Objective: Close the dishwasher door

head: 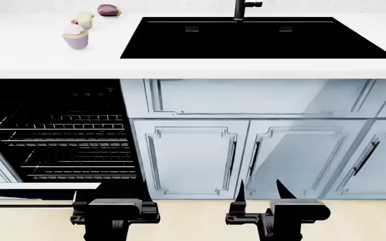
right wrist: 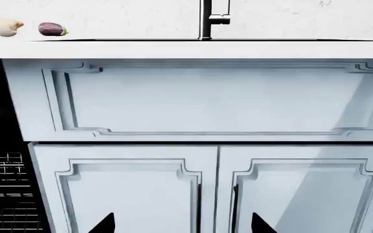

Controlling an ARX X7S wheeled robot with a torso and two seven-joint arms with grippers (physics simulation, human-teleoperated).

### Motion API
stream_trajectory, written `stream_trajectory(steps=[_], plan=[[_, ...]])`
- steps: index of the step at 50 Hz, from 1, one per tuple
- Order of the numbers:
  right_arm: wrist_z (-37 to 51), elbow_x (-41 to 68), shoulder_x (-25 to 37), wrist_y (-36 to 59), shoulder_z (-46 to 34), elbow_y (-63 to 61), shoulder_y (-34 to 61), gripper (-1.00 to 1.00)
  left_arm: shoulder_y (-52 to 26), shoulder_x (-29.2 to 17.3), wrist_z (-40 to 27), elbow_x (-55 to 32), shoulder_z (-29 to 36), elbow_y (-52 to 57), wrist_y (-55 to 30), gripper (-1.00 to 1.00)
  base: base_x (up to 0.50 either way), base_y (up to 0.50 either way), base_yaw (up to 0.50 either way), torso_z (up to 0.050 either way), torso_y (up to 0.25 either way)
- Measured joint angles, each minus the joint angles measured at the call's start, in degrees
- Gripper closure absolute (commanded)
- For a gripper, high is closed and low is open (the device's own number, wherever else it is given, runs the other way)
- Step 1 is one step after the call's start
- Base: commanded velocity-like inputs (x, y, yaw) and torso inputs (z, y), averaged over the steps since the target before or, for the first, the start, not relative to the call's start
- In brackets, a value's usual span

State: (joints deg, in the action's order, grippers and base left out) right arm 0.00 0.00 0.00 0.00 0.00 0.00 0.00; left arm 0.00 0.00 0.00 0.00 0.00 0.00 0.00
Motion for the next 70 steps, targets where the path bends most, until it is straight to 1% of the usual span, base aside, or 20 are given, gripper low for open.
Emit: stream_trajectory(steps=[6,24,30,48,70], plan=[[0.12,1.35,0.57,0.14,-0.62,0.31,0.01,-1.0,0.26,-0.56,-0.73,-0.5,0.79,0.32,0.22,-1.0,-0.06,0.0,0.0,0.0,0.0],[2.03,4.91,2.61,0.68,-3.1,0.66,0.02,-1.0,0.3,-2.68,-3.51,-2.31,3.56,-0.19,0.96,-1.0,-0.5,0.04,0.0,0.0,0.0],[3.12,5.14,3.01,-0.17,-3.79,1.3,0.01,-1.0,0.31,-3.29,-4.2,-2.69,4.33,-0.71,1.36,-1.0,-0.03,0.0,0.0,0.0,0.0],[6.47,2.8,4.34,-1.08,-7.02,2.79,0.26,-1.0,0.15,-4.65,-5.65,-3.62,6.35,-1.3,2.61,-1.0,0.0,0.5,0.0,0.0,0.0],[8.49,2.69,5.69,-1.47,-9.71,2.59,0.22,-1.0,-0.03,-6.06,-7.01,-4.83,8.16,-1.99,3.43,-1.0,0.0,0.5,0.0,0.0,0.0]])
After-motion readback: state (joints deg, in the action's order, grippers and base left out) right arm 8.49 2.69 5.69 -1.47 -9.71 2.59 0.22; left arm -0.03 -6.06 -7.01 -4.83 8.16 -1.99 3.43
